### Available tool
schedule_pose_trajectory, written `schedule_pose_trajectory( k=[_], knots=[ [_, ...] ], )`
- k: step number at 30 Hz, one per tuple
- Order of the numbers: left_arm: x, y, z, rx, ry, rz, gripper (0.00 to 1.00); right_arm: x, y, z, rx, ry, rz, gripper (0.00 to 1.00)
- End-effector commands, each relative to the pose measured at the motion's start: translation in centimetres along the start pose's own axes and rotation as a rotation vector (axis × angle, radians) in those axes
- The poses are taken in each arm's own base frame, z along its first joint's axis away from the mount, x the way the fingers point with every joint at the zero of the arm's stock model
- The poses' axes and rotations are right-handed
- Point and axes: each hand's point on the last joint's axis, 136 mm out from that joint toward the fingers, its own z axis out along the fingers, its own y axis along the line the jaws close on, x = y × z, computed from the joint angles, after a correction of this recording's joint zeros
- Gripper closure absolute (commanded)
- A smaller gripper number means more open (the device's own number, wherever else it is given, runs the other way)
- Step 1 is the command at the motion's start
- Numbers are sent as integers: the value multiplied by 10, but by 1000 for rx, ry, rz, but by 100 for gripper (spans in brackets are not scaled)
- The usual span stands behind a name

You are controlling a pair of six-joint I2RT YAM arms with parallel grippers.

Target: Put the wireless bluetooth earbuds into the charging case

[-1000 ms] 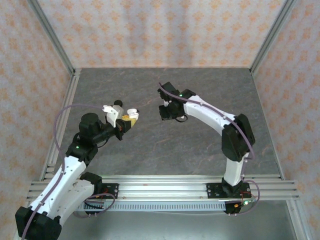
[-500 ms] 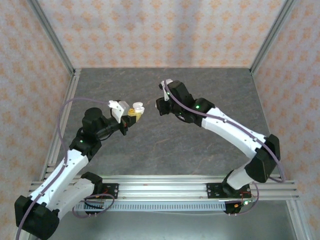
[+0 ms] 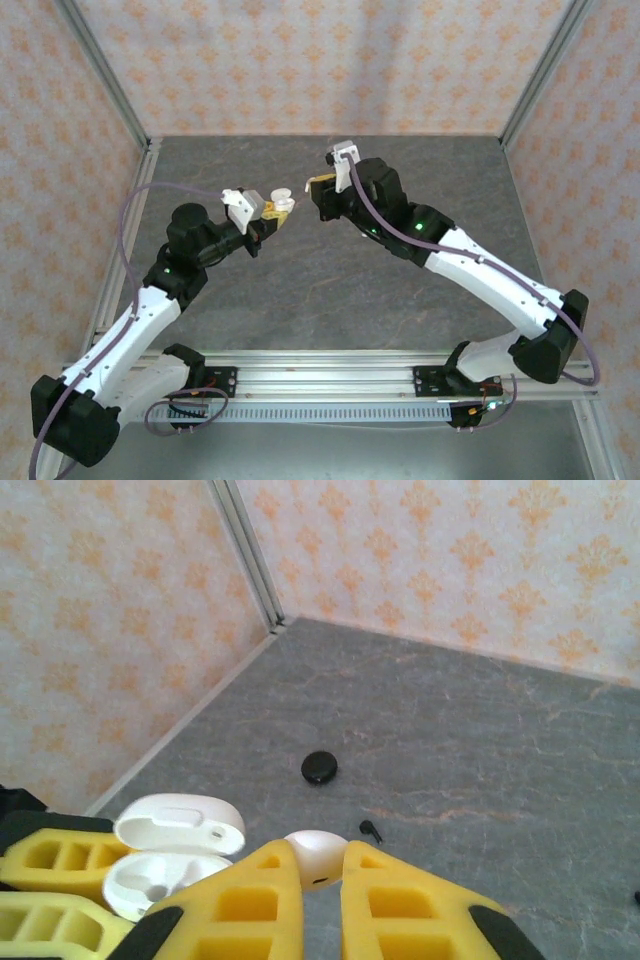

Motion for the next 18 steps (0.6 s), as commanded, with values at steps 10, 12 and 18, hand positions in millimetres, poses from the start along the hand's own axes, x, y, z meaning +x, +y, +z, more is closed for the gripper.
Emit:
schedule_pose_trajectory(
  k=[10, 12, 18],
  knots=[
    [-31, 0, -3, -26, -110, 43, 100, -20, 36, -11, -200, -117, 29, 87],
    [-30, -1, -3, -28, -110, 38, 100, -17, 42, -7, -224, -112, 33, 87],
    [-32, 0, -5, -40, -104, 26, 100, -11, 49, 1, -259, -91, 43, 87]
  ],
)
